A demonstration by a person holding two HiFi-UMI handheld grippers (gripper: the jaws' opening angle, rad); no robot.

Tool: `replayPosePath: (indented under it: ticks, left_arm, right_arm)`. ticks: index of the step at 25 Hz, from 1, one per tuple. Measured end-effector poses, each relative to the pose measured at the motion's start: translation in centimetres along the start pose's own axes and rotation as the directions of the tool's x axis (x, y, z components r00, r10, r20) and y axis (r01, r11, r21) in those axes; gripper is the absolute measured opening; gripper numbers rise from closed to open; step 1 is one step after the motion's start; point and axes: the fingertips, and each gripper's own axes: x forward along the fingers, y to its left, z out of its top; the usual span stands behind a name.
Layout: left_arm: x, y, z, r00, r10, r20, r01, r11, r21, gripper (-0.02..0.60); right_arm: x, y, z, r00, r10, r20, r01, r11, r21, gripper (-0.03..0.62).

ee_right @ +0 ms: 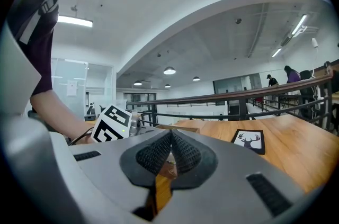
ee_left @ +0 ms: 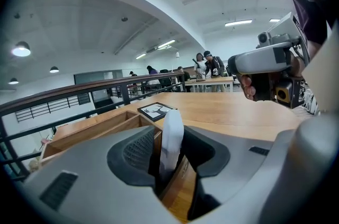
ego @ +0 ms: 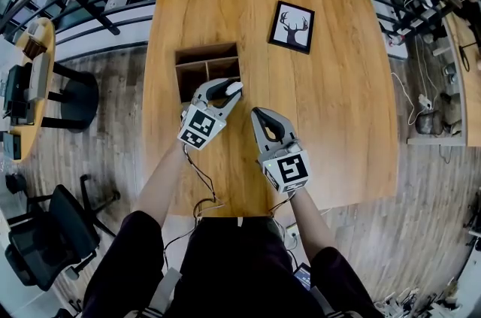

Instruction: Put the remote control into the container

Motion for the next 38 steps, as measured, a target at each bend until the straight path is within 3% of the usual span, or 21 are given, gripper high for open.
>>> replayPosePath:
  ticks: [11,20,24,30,33,38]
  left_arm:
    - [-0.6,-1.6,-0.7,1.0,-0.021,-0.018,0.021,0.999,0.025,0.181]
    - [-3.1,-2.1,2.0,0.998,-0.003,0.055,0.003,1.0,0.004,0.181]
    - [-5.7,-2.0,4.9,0.987,0.088,0.134,-0.081,0.995,-0.052,0.181]
    - [-9.1,-1.9,8.0,0.946,0.245,0.214,-0.205,0.96,-0.192,0.172]
    - [-10.7,-2.8,8.6,0.932,0.301,0.201,-0.256,0.941,-0.221,0.083]
    - [-13.4,-5.2,11.0,0.912,0.361,0.195,-0.317,0.922,-0.223,0.028]
  right_arm:
    - [-0.7,0.0,0.1,1.0,-0.002,0.005,0.002,1.0,0.005,0.018]
    - [-1.0,0.6,0.3,1.0,0.006,0.013,-0.006,1.0,0.005,0.018]
    - [-1.2,0.4,1.2,1.0,-0.002,0.028,0.001,1.0,0.014,0.018]
    - [-1.3,1.1,2.3,0.999,-0.001,0.043,0.0,0.999,0.036,0.018]
    - [-2.0,2.1,3.1,0.999,0.019,0.042,-0.021,0.999,0.048,0.018]
    - [-4.4,3.2,5.3,0.998,0.045,0.051,-0.048,0.997,0.058,0.018]
